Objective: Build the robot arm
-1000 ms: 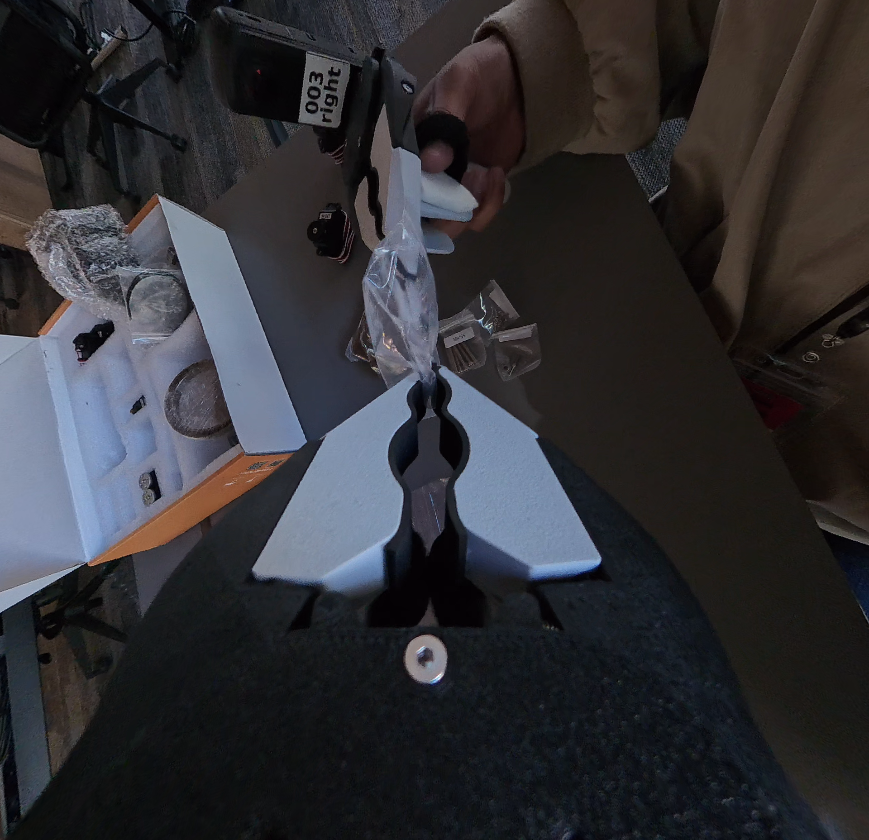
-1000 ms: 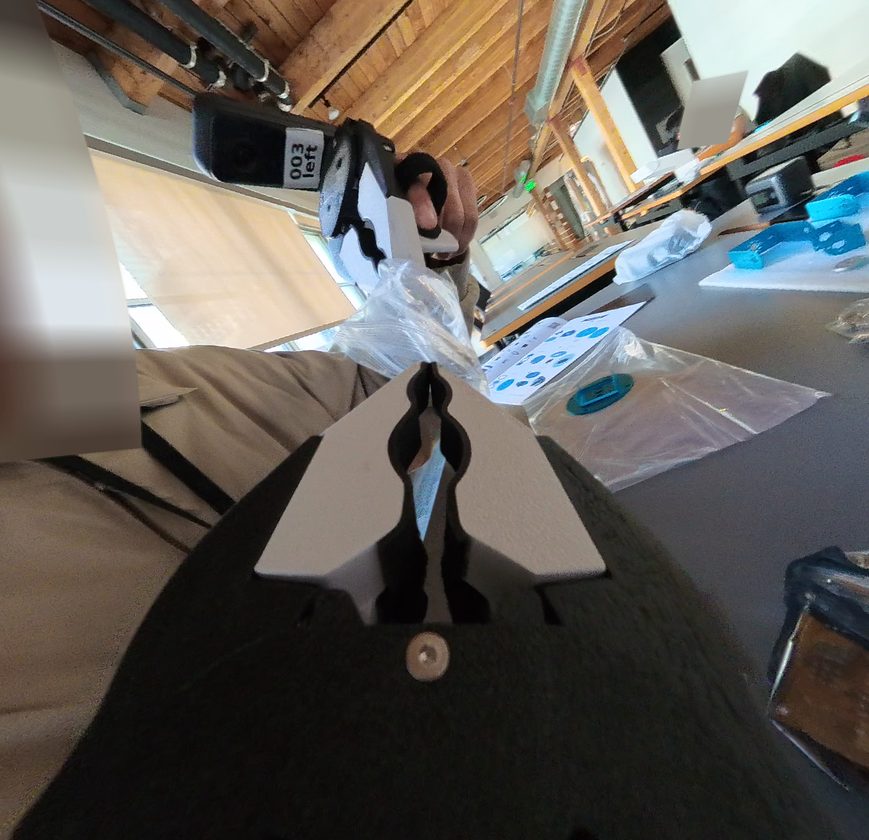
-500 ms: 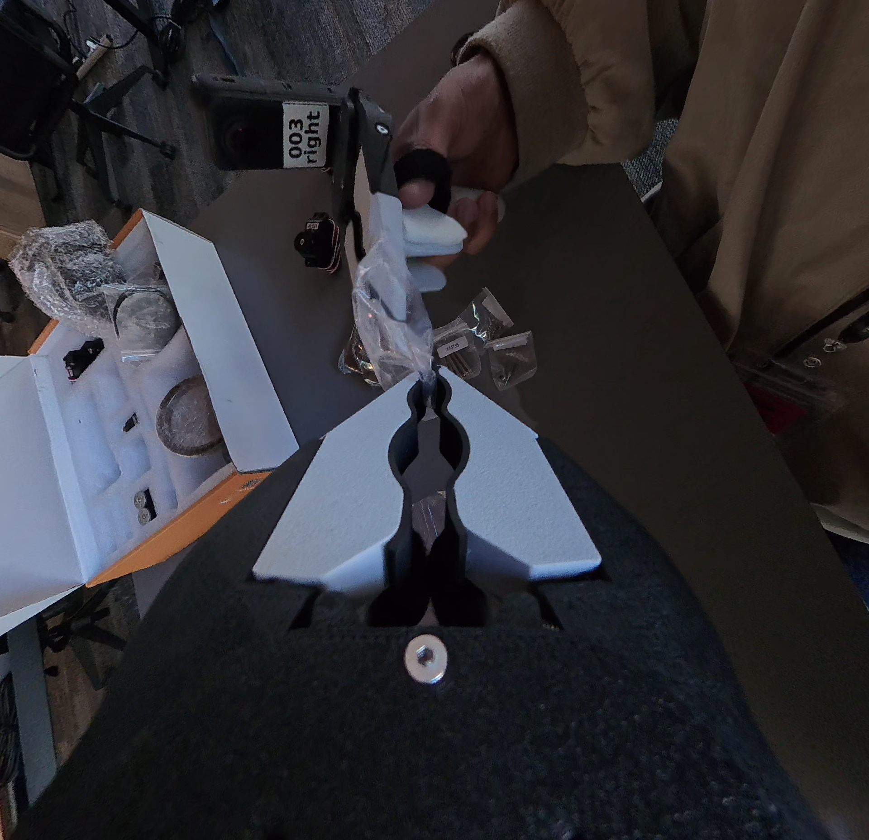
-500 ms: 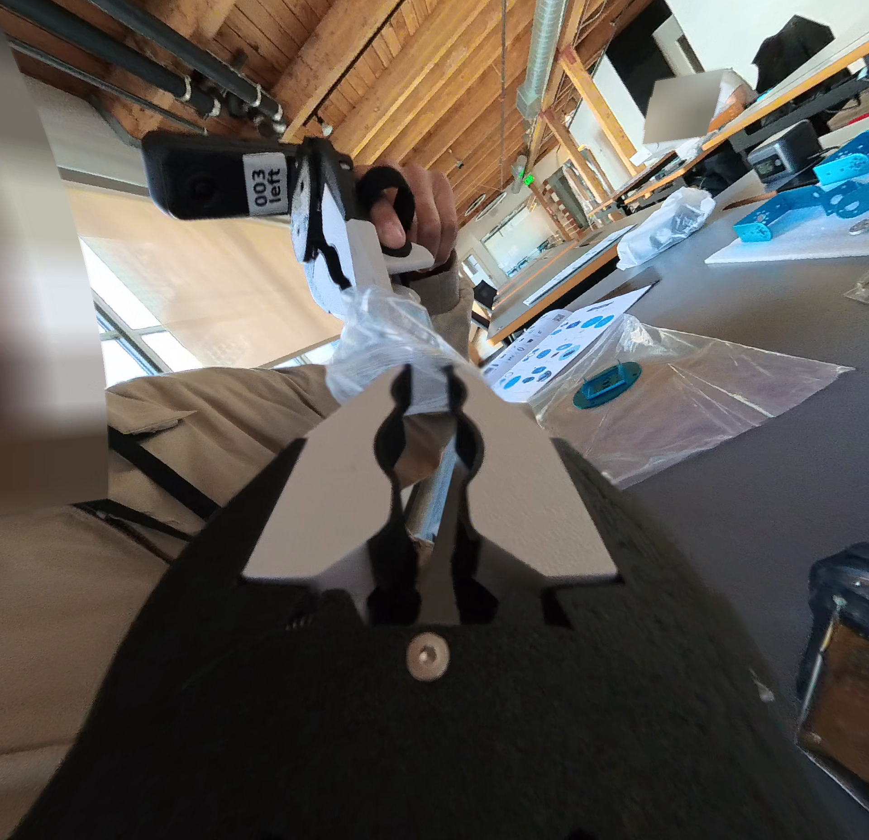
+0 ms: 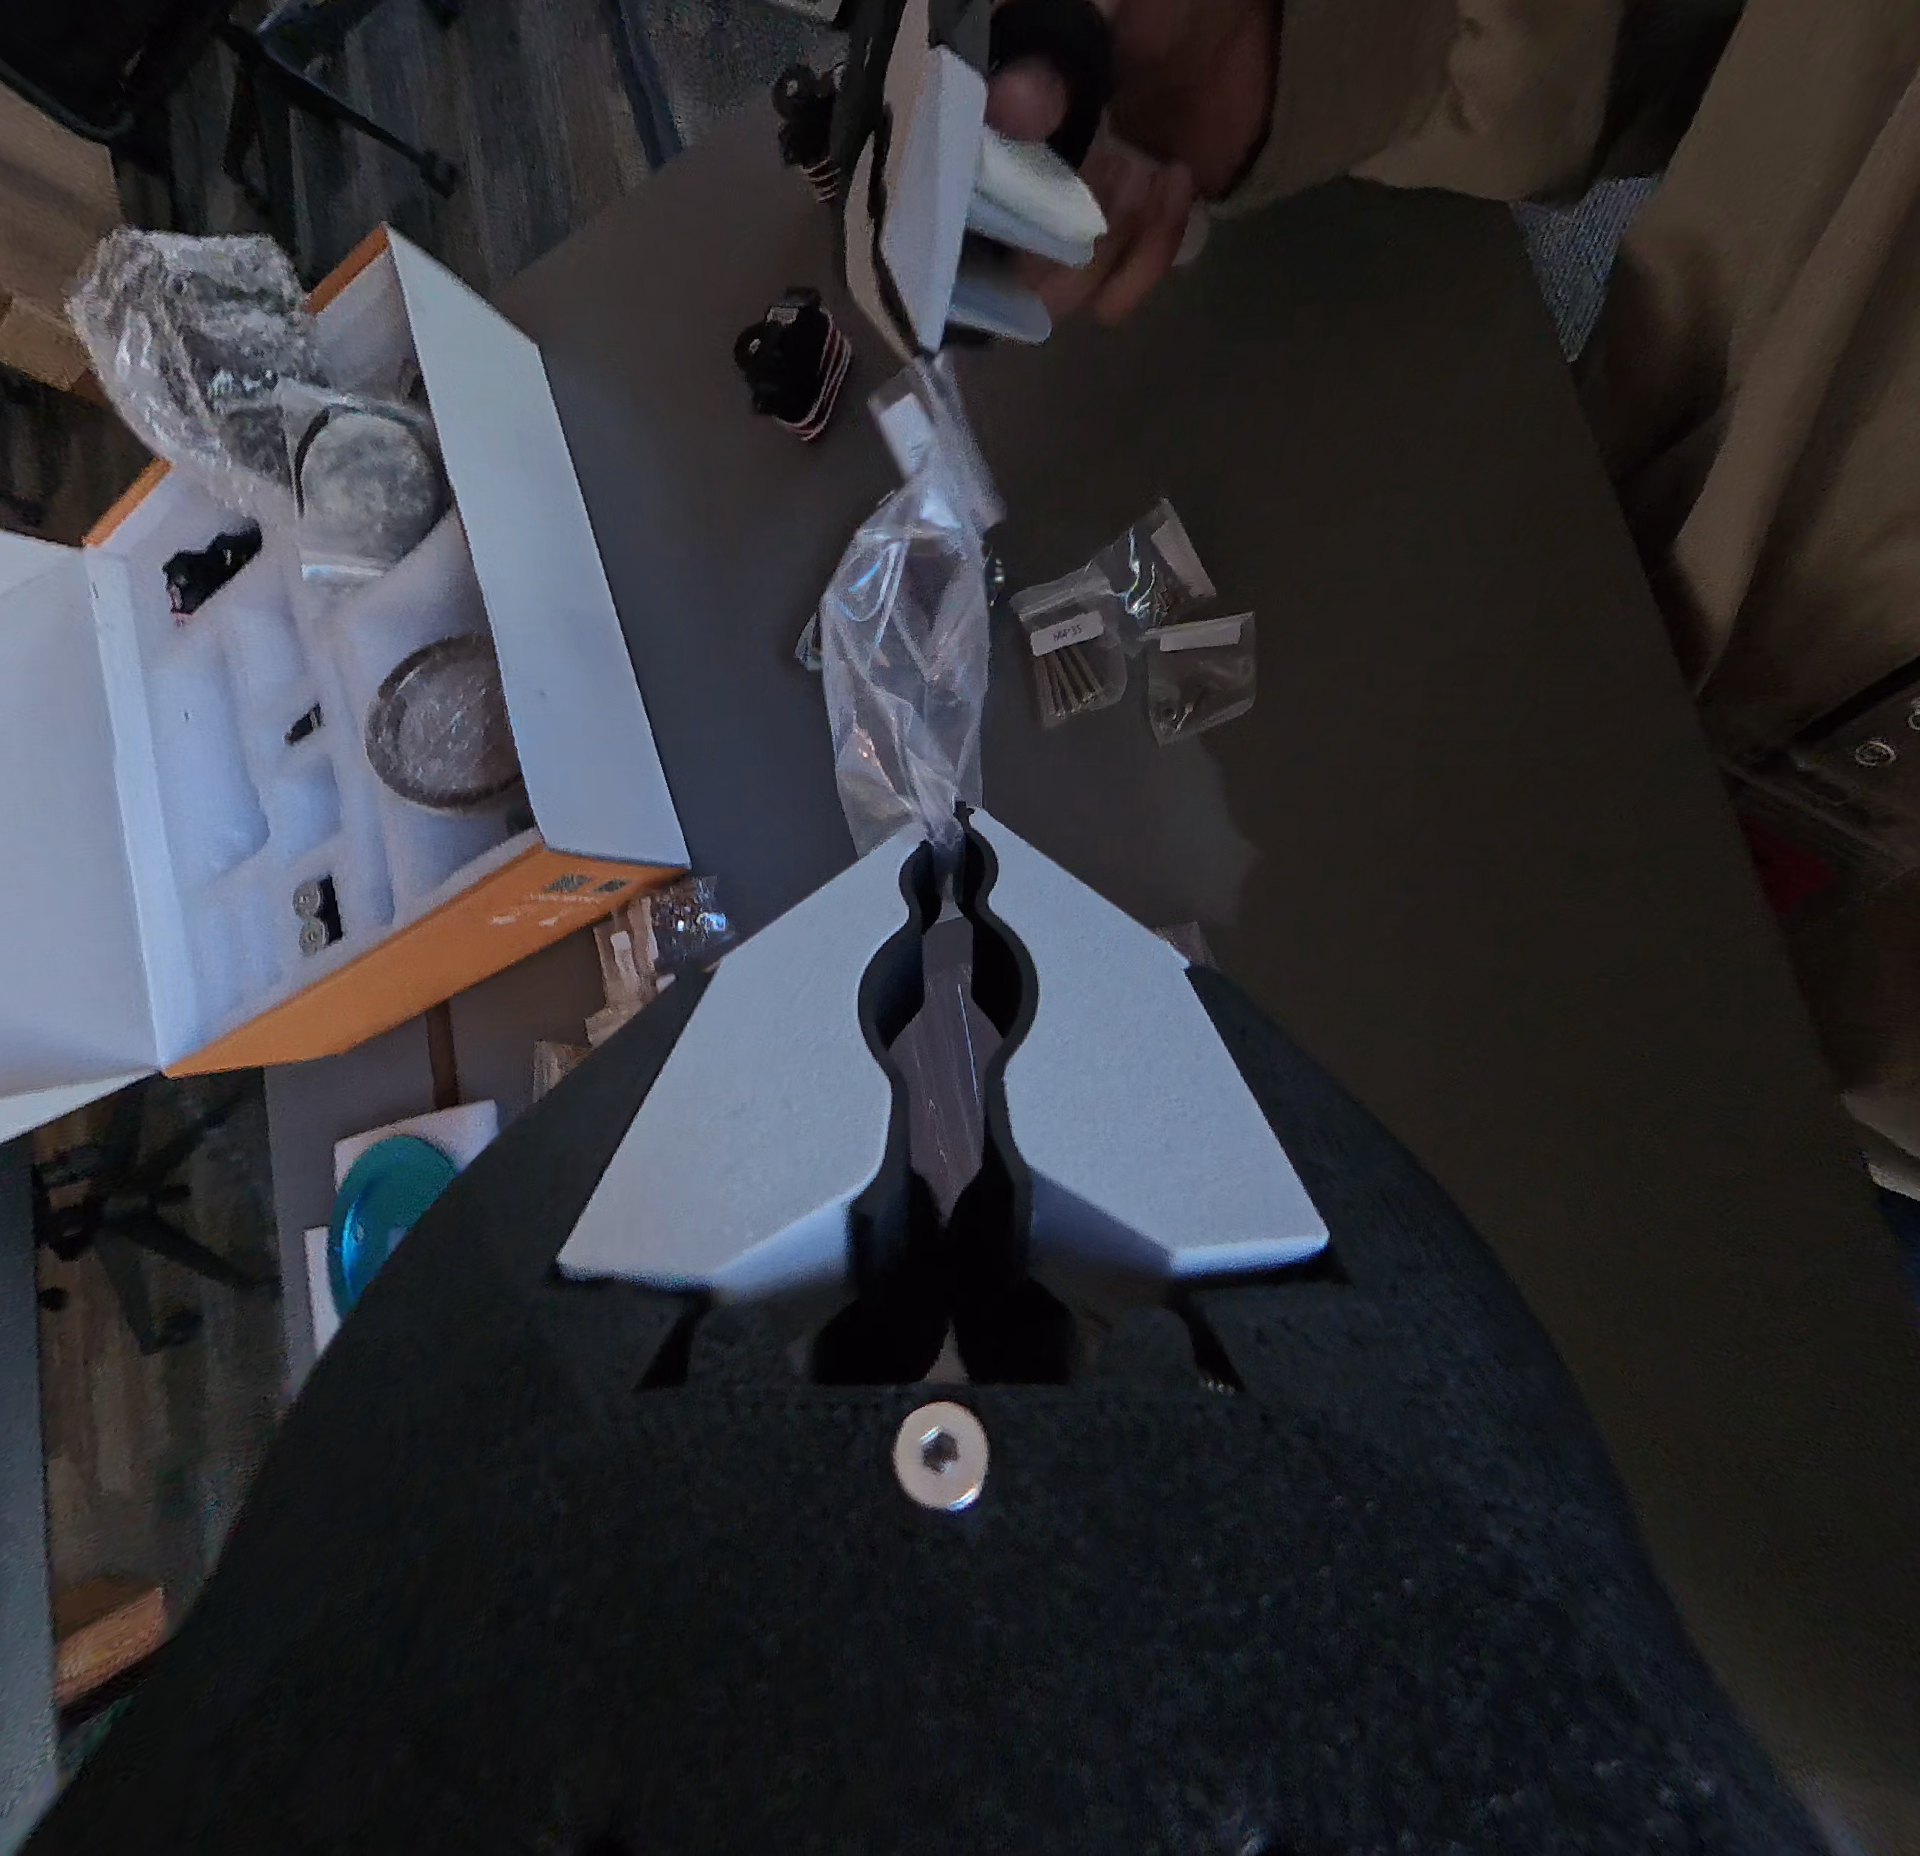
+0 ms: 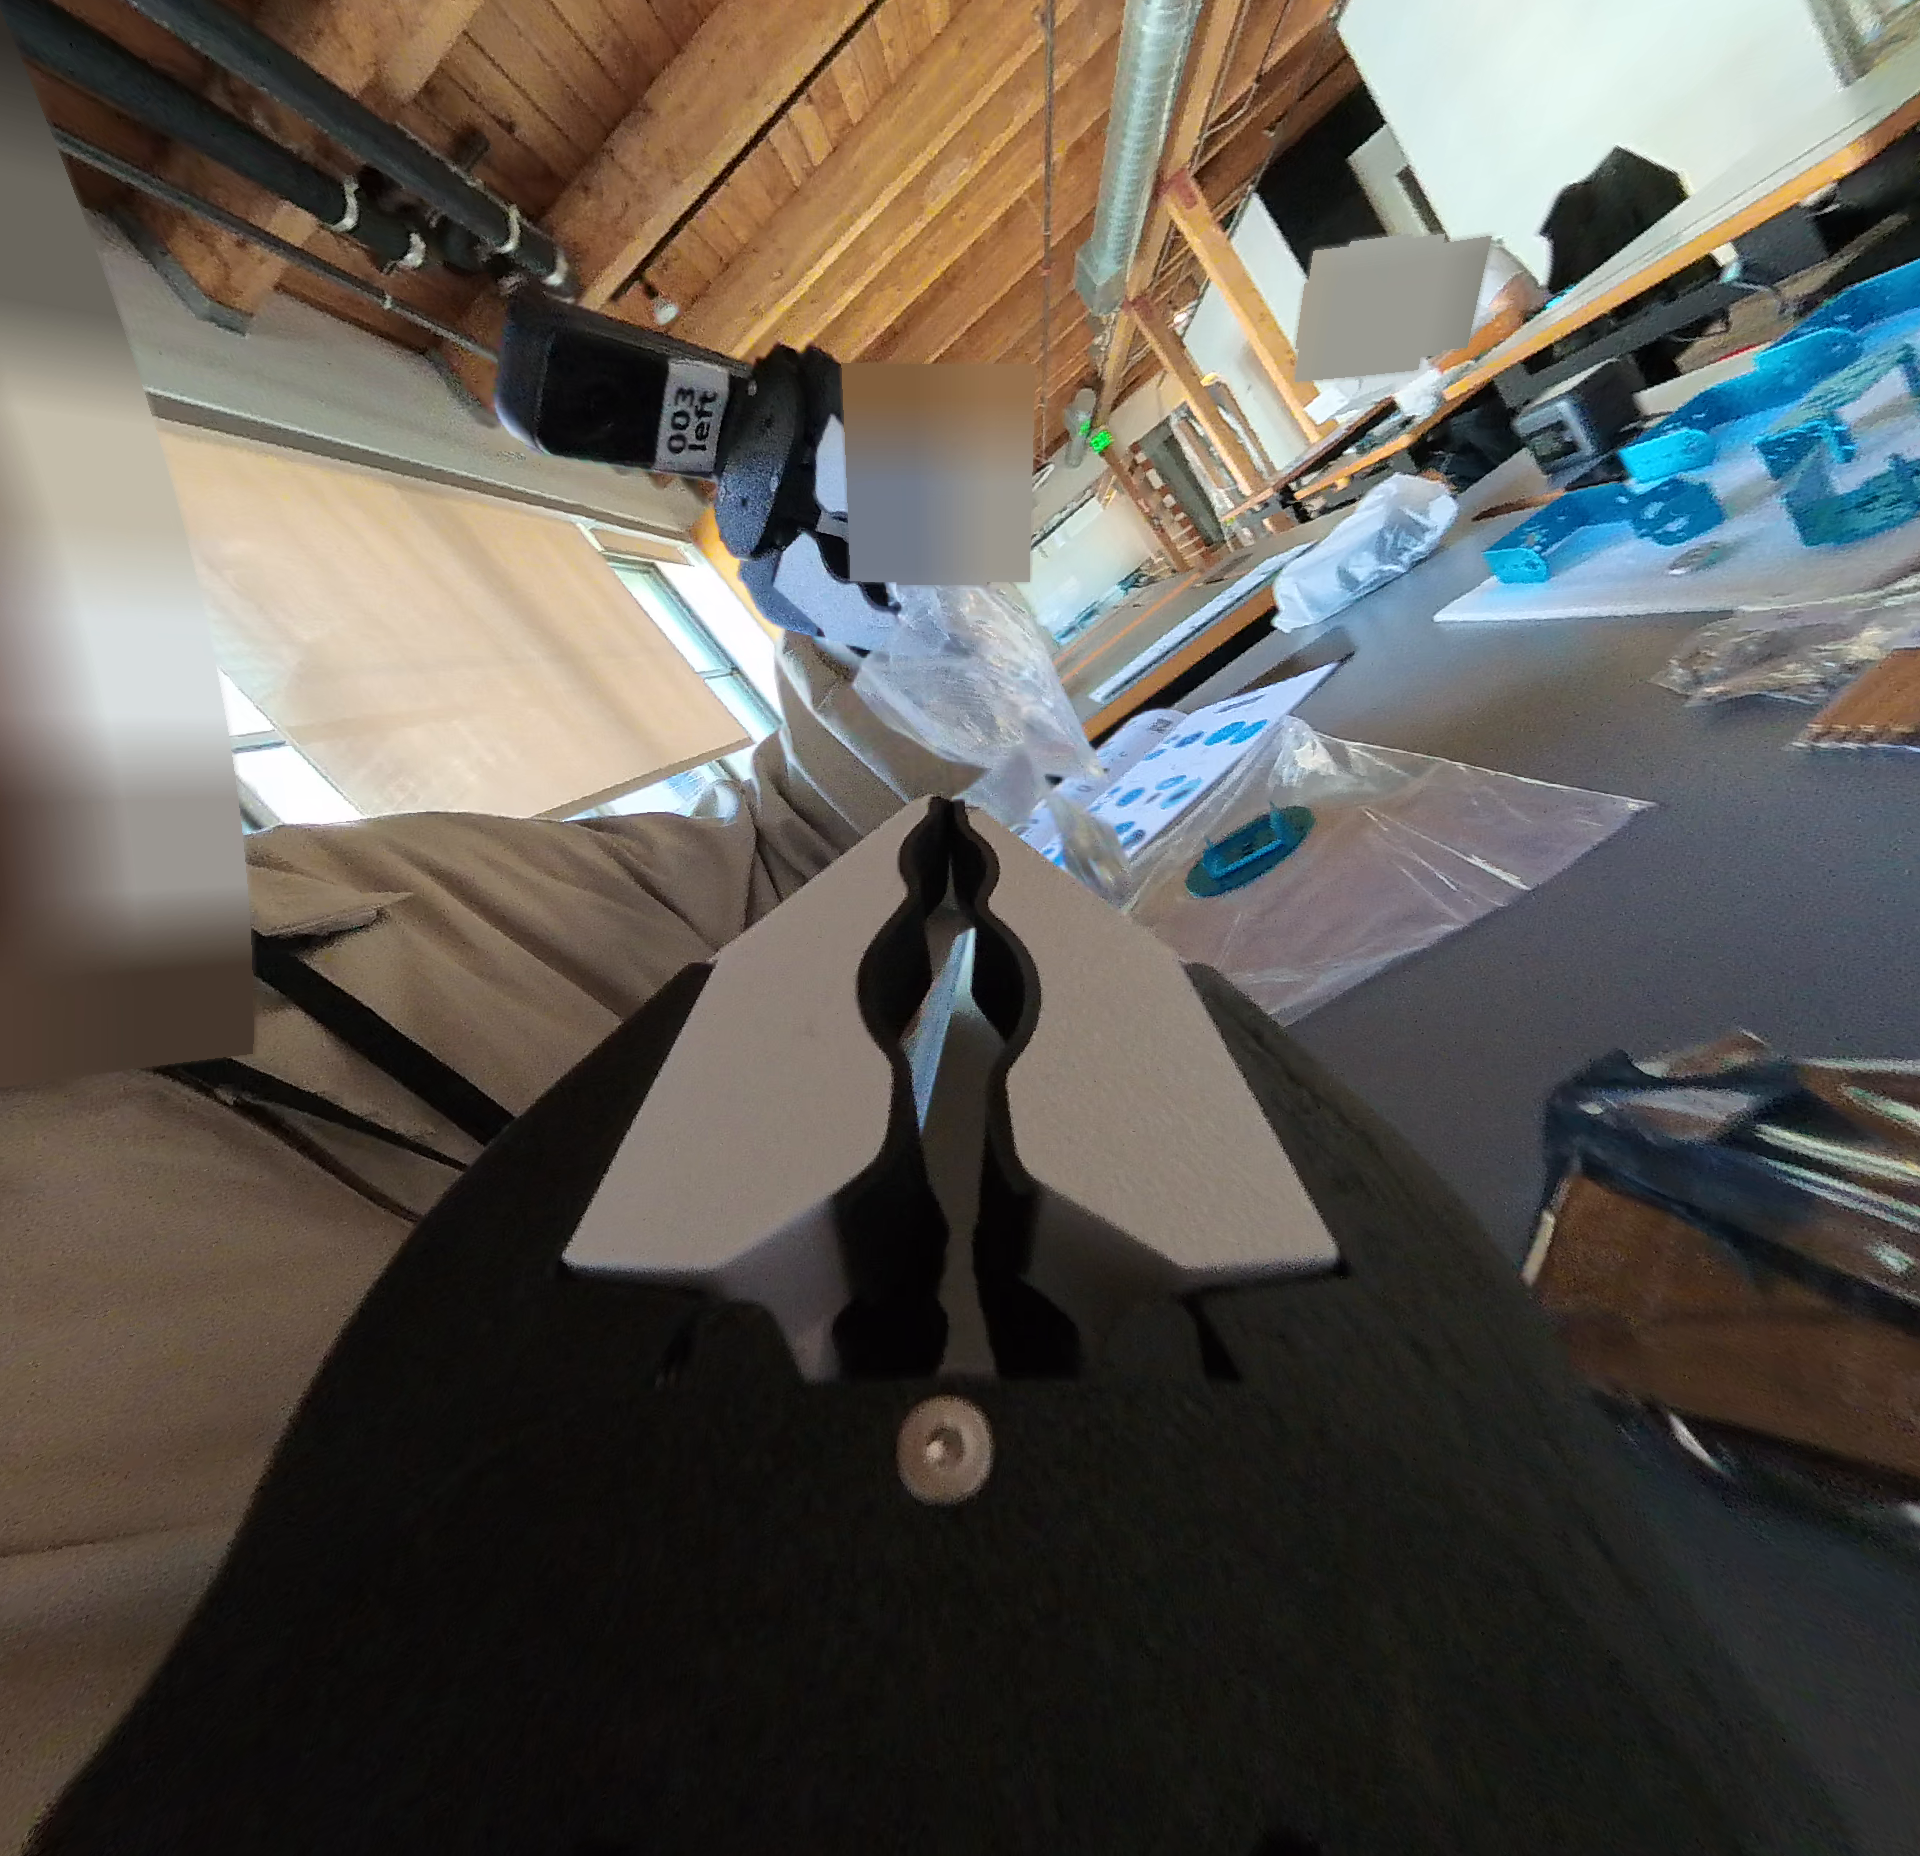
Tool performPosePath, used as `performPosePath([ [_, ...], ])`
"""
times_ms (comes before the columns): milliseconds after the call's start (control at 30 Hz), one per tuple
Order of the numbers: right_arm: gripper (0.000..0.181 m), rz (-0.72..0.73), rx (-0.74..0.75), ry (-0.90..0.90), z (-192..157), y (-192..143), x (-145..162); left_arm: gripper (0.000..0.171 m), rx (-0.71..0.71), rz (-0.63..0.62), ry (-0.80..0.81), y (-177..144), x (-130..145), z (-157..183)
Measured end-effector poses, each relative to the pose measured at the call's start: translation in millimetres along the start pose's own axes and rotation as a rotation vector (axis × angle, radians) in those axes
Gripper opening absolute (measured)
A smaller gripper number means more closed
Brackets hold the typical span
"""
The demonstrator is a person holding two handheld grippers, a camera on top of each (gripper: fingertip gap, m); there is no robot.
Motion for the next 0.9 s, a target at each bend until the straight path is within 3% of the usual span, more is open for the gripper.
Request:
performPosePath([
  [100, 0.0, -0.06, 0.133, 0.004, 15, -11, 10, 0.0, -0.003, 0.013, -0.056, -2, 15, -6],
  [233, 0.0, -0.256, 0.327, 0.007, 32, -15, 39, 0.0, -0.028, 0.018, -0.123, -2, 35, -12],
  [367, 0.0, -0.371, 0.387, 0.008, 34, -2, 53, 0.0, -0.075, 0.052, -0.239, 1, 53, -23],
  [533, 0.0, -0.401, 0.563, -0.082, 39, -11, 55, 0.0, -0.012, 0.206, -0.607, 22, 78, -35],
  [633, 0.013, -0.308, 0.633, -0.116, 46, -17, 45, 0.0, 0.149, 0.367, -0.843, 40, 85, -36],
  [700, 0.025, -0.224, 0.639, -0.126, 51, -13, 30, 0.0, 0.305, 0.495, -0.921, 47, 76, -32],
  [800, 0.044, -0.128, 0.515, -0.161, 48, 13, 4, 0.0, 0.479, 0.604, -0.937, 55, 56, -23],
  [900, 0.043, -0.135, 0.39, -0.13, 51, 37, -10, 0.0, 0.582, 0.636, -0.862, 55, 35, -8],
])
Point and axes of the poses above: each gripper's, where its closed fingertips meet, y out along the fingers, x out of its underside, z = x × y across the jaws, the point moved 2 cm from there along -y, back along the fingers, and after that the axes turned 15 degrees about -z, right-handed, at the moved point
